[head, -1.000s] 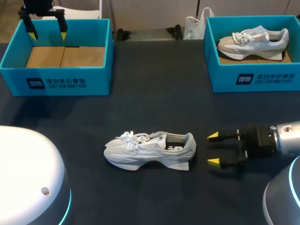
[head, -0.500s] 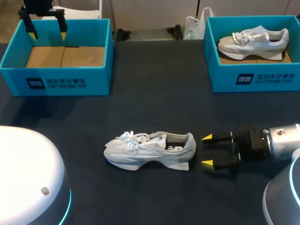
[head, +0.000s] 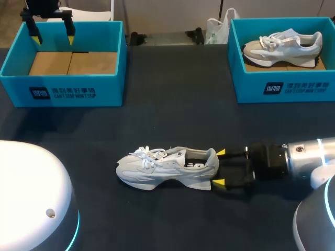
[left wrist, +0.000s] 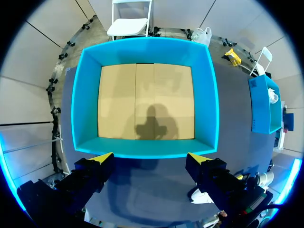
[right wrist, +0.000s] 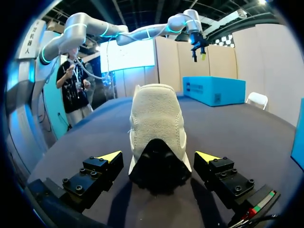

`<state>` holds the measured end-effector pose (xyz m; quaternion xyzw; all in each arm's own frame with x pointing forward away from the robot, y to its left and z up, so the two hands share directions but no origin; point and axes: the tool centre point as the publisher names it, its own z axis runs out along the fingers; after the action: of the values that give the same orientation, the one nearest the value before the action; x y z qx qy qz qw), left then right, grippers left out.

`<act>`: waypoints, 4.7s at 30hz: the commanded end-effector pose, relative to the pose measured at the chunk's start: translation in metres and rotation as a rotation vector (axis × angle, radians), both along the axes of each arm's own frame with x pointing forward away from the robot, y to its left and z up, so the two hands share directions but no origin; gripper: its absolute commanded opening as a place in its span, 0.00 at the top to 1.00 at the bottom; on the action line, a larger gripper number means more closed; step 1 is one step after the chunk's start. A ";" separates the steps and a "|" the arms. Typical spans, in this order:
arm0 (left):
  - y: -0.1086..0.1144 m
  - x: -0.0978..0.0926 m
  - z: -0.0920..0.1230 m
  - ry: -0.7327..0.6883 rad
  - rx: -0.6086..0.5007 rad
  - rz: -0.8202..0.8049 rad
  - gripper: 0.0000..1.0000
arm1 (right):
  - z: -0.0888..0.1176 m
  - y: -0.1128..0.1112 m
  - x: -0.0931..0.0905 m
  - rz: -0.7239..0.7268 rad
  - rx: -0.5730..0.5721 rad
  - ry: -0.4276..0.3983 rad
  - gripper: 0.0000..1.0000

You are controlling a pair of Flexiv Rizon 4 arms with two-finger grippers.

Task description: Take the shoe out of the shoebox, open the shoe tongue, remove and reinsert the insole, then place the shoe into the shoebox

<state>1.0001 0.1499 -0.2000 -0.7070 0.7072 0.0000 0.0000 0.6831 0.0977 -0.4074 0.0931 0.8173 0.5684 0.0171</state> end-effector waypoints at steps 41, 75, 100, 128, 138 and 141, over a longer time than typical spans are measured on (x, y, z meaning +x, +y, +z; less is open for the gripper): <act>0.000 0.000 0.000 0.000 0.000 0.000 0.00 | -0.014 0.041 0.010 0.043 0.006 -0.006 0.00; 0.000 0.000 0.000 0.000 0.000 0.000 0.00 | -0.012 0.048 0.009 0.037 0.024 -0.001 1.00; -0.083 -0.088 0.013 -0.095 0.000 0.148 0.00 | -0.012 0.048 0.009 0.037 0.024 -0.001 1.00; -0.169 -0.167 0.016 -0.010 -0.056 0.074 0.00 | -0.012 0.048 0.009 0.037 0.024 -0.001 1.00; -0.215 -0.214 0.013 0.017 -0.084 0.052 0.00 | -0.012 0.048 0.009 0.037 0.024 -0.001 1.00; -0.232 -0.226 0.007 -0.018 -0.062 0.042 0.00 | -0.012 0.048 0.009 0.037 0.024 -0.001 1.00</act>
<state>0.7876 -0.0659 -0.1874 -0.7218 0.6908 -0.0234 -0.0350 0.6922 0.1452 -0.4203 0.0774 0.8107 0.5804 0.0061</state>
